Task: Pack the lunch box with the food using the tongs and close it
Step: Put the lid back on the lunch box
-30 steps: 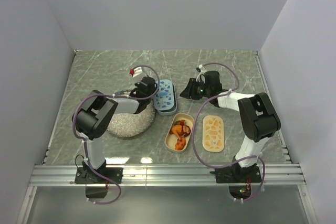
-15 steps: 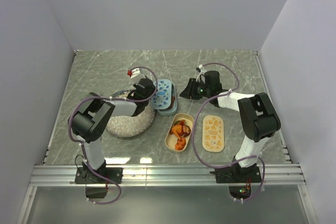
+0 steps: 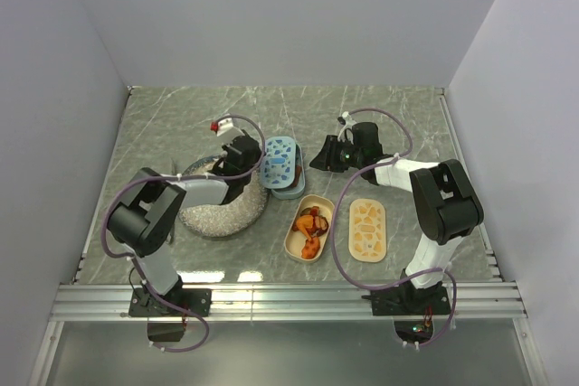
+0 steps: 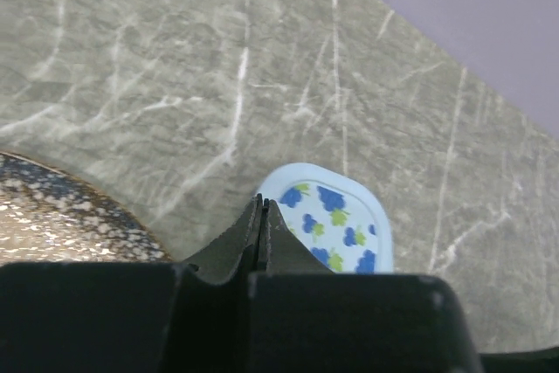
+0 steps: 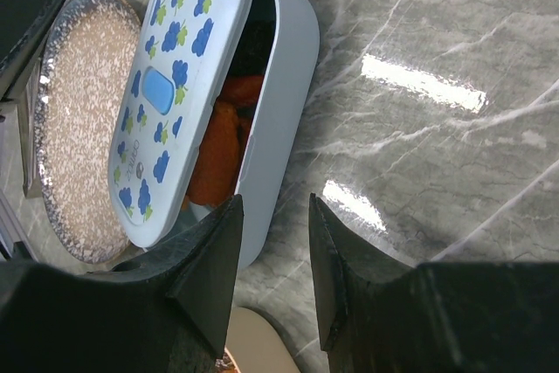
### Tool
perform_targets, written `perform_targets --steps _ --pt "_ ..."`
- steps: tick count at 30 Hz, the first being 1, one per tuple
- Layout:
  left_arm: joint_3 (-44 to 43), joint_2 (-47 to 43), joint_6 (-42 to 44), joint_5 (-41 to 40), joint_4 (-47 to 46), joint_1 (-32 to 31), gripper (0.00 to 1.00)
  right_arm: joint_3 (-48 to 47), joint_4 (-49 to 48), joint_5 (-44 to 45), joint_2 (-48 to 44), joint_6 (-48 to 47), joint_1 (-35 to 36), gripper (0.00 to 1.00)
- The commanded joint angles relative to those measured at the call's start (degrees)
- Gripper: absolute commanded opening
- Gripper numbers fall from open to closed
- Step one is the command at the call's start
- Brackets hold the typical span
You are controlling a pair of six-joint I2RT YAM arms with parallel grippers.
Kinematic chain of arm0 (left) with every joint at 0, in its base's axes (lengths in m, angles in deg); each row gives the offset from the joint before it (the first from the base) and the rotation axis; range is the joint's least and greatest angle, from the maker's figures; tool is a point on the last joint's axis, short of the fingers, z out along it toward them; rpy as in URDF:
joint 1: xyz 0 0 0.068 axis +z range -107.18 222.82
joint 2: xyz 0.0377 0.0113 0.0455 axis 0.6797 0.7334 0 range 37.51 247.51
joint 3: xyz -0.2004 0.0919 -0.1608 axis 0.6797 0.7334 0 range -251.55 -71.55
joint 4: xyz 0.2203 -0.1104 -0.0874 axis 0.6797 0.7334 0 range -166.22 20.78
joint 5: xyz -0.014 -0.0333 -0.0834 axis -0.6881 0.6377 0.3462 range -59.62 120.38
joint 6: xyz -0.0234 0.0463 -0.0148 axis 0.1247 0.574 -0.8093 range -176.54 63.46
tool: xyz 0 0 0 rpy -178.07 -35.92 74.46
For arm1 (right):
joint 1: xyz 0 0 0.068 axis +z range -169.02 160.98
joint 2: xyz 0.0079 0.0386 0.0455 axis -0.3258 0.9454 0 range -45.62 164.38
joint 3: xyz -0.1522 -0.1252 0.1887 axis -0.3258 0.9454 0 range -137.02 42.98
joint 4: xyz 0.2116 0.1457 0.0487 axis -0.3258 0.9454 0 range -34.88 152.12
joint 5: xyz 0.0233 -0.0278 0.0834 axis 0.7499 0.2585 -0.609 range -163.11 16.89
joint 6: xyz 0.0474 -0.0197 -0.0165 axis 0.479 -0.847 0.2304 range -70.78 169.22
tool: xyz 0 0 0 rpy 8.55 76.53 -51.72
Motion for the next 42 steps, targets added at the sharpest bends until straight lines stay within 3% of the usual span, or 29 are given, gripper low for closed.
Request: perform_targets --steps 1,24,42 --pt "-2.02 0.05 1.21 0.95 1.68 0.93 0.00 -0.24 -0.88 -0.30 -0.24 -1.31 0.33 0.44" --pt "-8.00 10.77 -1.25 10.61 4.94 3.84 0.00 -0.59 -0.27 -0.30 -0.07 -1.49 0.50 0.44" --pt "-2.03 6.56 -3.45 12.73 0.90 1.82 0.00 -0.77 -0.18 -0.22 0.28 -1.58 0.41 0.44"
